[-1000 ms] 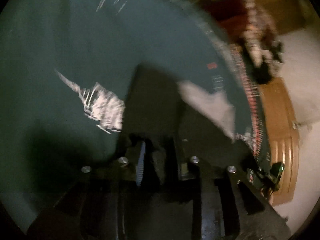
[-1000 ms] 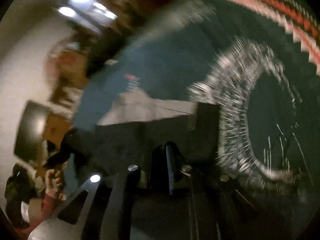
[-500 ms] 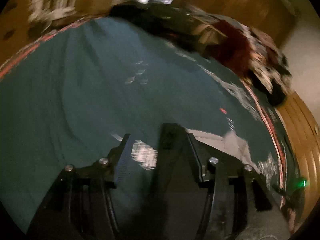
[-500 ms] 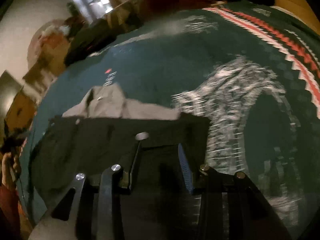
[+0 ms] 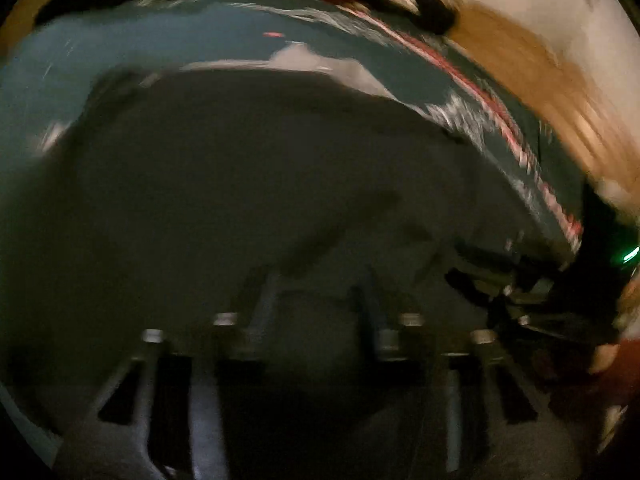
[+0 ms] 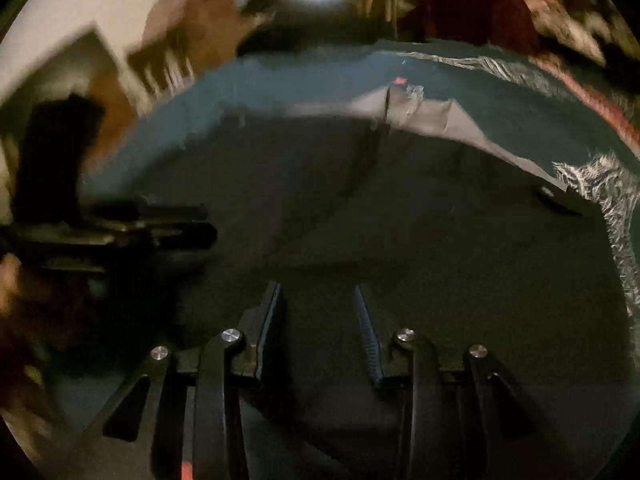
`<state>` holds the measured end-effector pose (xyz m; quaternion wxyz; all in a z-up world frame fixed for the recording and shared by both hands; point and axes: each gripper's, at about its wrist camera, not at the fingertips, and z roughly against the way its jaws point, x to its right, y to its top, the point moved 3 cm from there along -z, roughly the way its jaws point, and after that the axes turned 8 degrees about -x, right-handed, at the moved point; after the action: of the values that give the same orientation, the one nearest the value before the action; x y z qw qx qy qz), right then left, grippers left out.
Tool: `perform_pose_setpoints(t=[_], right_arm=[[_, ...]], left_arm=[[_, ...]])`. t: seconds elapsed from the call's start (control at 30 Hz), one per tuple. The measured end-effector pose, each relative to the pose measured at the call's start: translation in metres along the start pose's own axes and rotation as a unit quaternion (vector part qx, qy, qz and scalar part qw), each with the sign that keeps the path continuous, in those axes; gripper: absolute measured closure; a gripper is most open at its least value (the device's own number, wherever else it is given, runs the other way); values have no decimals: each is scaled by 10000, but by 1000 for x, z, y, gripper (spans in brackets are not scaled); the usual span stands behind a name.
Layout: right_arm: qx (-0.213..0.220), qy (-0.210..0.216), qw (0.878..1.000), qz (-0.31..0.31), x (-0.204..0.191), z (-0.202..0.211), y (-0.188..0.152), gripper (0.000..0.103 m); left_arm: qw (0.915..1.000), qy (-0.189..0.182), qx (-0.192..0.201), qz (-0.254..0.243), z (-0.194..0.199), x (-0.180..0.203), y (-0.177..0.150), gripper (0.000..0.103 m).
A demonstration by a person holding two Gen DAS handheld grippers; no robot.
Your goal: Fold large clothes
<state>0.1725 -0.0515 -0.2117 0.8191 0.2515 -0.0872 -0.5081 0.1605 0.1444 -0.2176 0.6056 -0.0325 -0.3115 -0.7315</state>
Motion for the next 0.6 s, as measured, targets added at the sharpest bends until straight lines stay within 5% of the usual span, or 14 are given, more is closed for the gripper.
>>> perform_pose_setpoints(t=[0.17, 0.2, 0.23, 0.27, 0.3, 0.4, 0.47, 0.6], right_arm=[[-57, -330, 9980, -527, 50, 5, -36, 62], [-53, -362, 9970, -681, 65, 12, -43, 62], [-77, -468, 9957, -790, 77, 19, -49, 62], [-131, -708, 9937, -862, 88, 29, -55, 58], [-147, -888, 9919, -897, 93, 37, -57, 55], [-25, -1347, 9848, -1098, 101, 75, -71, 52], [130, -1440, 9824, -1182, 95, 95, -81, 39], [137, -1412, 9833, -1138, 59, 103, -110, 26]], left_arm=[[9878, 204, 615, 1413, 68, -90, -5, 91], [9835, 257, 725, 1635, 82, -106, -9, 85], [9755, 822, 816, 1872, 97, -119, -14, 77], [9690, 1157, 888, 1995, 112, -129, -20, 60], [9630, 1312, 1033, 2116, 127, -135, -26, 55], [9550, 1750, 1332, 1992, 159, -116, -44, 49], [9539, 2022, 1422, 1705, 158, -90, -52, 37], [9620, 2134, 1267, 1142, 114, -45, -57, 30]])
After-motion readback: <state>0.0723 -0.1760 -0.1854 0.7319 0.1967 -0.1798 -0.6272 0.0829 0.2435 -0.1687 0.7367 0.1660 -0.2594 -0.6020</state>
